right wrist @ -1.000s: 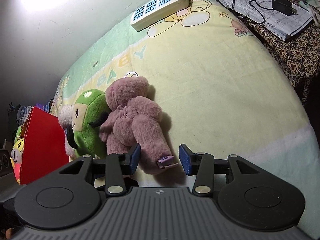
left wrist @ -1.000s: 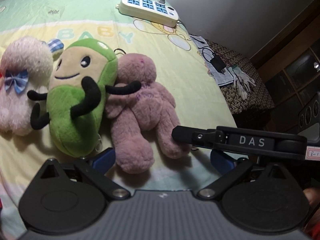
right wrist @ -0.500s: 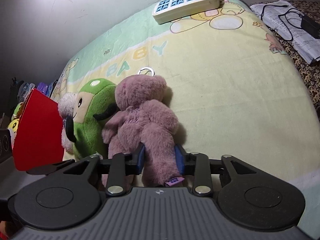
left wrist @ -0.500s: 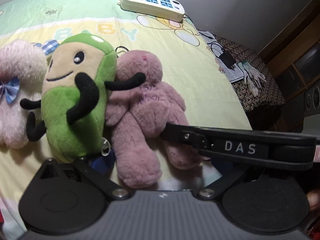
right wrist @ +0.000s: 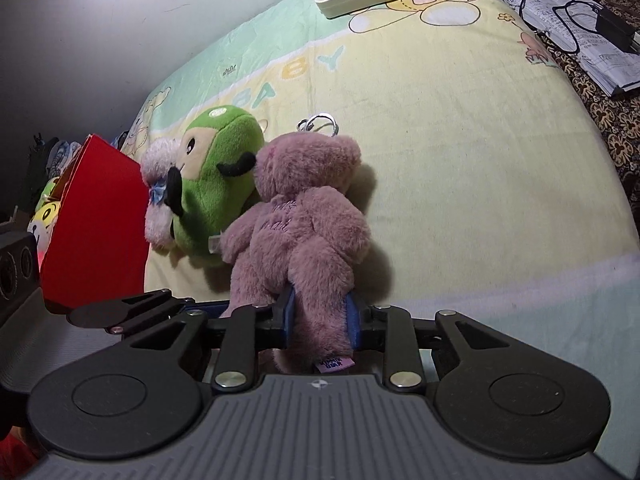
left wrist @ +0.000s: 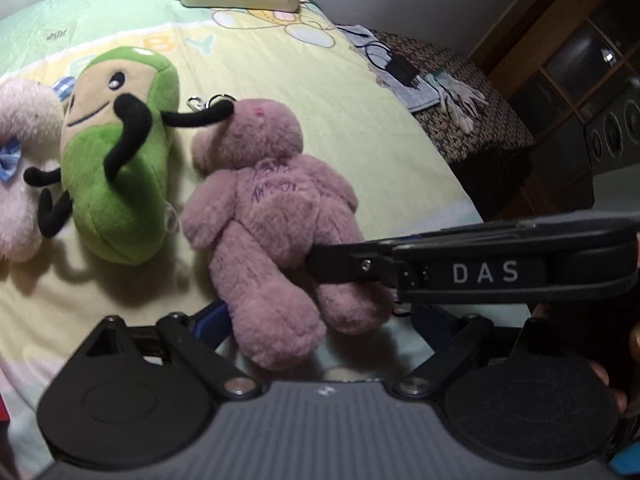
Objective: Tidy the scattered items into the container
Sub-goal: 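Close the right gripper on the pink teddy bear and lift it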
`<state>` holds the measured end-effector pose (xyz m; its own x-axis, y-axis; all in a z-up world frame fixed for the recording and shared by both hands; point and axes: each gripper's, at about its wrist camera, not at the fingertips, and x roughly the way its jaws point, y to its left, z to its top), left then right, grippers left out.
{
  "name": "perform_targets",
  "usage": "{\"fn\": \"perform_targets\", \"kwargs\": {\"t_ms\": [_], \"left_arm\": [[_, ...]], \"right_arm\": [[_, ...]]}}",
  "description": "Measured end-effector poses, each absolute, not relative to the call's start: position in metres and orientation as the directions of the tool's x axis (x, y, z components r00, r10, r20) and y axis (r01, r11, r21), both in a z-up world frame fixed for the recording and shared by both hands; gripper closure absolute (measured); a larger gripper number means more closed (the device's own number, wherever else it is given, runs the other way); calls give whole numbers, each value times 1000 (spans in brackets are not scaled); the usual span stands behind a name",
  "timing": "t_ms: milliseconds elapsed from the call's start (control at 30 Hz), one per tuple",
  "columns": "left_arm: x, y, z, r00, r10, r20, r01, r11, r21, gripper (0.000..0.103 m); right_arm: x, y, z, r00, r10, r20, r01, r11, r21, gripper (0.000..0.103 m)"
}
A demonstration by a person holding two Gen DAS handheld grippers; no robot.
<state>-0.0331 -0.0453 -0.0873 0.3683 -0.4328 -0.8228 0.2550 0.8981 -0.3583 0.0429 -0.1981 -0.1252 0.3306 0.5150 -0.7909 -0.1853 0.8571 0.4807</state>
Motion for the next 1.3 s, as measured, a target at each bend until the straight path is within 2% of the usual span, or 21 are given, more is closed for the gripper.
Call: {"fn": "perform_targets", "kwargs": {"t_ms": [233,333,533,600,633,800,933,1200,1300], "left_arm": [[-75,-50,-87,268,-488,-831,372,848,-378,10],[-84,-46,-90,260,-497,-828,355,847,-396,10],[-76,-36,-89,367,-444,-817,278,891,-359,8],[-71,-39,-89,378,-431,-819,278,897,-344,8],[-67,-43,-90,389,-419,-821,280,902,-328,8],[-58,-47,-92,404,-385,-830,287,915,-284,5],[-54,-46,-92,404,-393,-826,282,912,-296,6],[-48,-58,-93,410,-372,-832,298,918,-264,6],[-49,-61,-92,404,-371,-836,296,918,-264,8]], "right_arm": [[-1,-202,-128,265,509,-819,-199,860,470,75],[-11,-205,-128,269,515,-814,-189,857,479,74],[-7,-211,-129,348,517,-782,-117,852,511,67],[-3,-213,-131,365,524,-770,-97,844,528,61],[0,-214,-132,365,534,-763,-86,835,543,55],[6,-217,-134,373,568,-734,-59,804,592,54],[9,-222,-128,417,576,-704,-66,791,608,37],[25,-212,-143,393,593,-703,-52,777,627,41],[23,-210,-140,385,585,-714,-81,792,605,47]]}}
